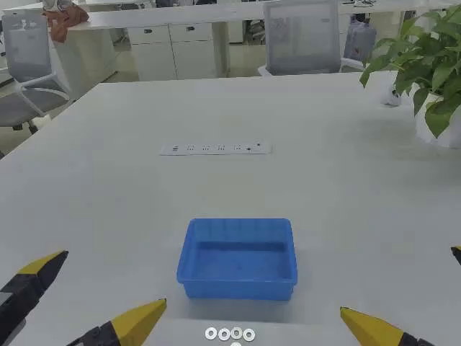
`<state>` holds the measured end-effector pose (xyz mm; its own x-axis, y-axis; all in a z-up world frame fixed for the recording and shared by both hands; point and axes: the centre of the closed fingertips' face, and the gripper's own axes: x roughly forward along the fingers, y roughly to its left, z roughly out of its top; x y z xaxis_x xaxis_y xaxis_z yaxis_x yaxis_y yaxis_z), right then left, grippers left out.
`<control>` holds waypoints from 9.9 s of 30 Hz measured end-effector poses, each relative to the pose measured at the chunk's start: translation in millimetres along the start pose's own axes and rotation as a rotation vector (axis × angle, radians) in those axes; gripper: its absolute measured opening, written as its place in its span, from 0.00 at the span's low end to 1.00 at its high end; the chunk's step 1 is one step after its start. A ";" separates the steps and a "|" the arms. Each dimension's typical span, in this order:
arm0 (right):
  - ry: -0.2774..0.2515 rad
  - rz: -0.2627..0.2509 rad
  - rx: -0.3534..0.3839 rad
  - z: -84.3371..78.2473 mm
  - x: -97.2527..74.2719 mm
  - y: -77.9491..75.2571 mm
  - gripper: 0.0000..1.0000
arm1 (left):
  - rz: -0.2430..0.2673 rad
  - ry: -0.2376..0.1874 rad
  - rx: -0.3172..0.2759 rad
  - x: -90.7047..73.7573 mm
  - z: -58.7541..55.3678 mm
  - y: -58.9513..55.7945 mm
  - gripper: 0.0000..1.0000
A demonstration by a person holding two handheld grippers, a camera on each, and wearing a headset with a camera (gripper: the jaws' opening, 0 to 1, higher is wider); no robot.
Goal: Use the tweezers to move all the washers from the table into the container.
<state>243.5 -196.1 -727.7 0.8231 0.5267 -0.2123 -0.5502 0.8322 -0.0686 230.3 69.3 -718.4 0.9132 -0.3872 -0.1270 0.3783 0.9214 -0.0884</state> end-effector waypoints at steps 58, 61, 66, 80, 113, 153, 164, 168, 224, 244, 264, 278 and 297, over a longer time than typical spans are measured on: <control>0.046 -0.010 -0.042 -6.8 0.8 0.3 0.75 | 0.026 0.041 0.030 -0.5 -9.1 5.7 0.87; 0.048 -0.019 -0.046 -6.8 0.5 -1.0 0.76 | 0.022 0.039 -0.002 -0.9 -9.3 7.6 0.86; 0.041 -0.036 -0.042 -5.7 -1.1 -4.1 0.76 | 0.006 0.046 -0.024 0.5 -11.2 5.0 0.86; 0.176 0.059 0.006 -27.6 6.7 8.0 0.73 | -0.054 0.225 -0.083 1.8 -41.8 -1.4 0.84; 0.534 0.667 -0.171 -100.2 37.9 117.2 0.14 | -0.732 0.856 0.581 12.6 -162.4 -63.1 0.09; 0.507 0.850 -0.437 -113.4 51.6 133.0 0.09 | -0.901 0.639 0.725 19.1 -75.6 -131.3 0.00; 0.468 0.879 -0.426 -100.0 68.6 144.7 0.06 | -0.890 0.614 0.673 22.2 -59.7 -122.4 0.00; 0.428 0.887 -0.393 -89.0 82.7 152.6 0.06 | -0.860 0.617 0.685 26.2 -48.2 -110.1 0.00; 0.335 0.757 0.244 -55.9 108.5 133.7 0.02 | -0.209 0.334 0.022 -8.3 -48.9 -33.9 0.63; 0.283 0.671 0.445 1.8 119.8 73.9 0.02 | -0.013 0.135 -0.023 -3.6 -28.7 0.1 0.92; 0.305 0.521 0.128 -25.5 174.8 53.4 0.03 | 0.004 0.115 -0.025 -5.8 -25.5 6.0 0.90; 0.313 0.565 -0.056 -49.5 179.0 55.4 0.03 | 0.017 0.125 -0.025 -6.7 -28.3 9.7 0.92; 0.141 0.651 0.059 5.6 132.9 85.4 0.03 | 0.033 0.145 -0.014 -7.4 -31.6 12.2 0.90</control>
<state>306.7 -54.1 -756.3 0.2967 0.9003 -0.3184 -0.9167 0.3619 0.1692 223.4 82.4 -749.7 0.8935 -0.3578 -0.2715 0.3450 0.9338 -0.0951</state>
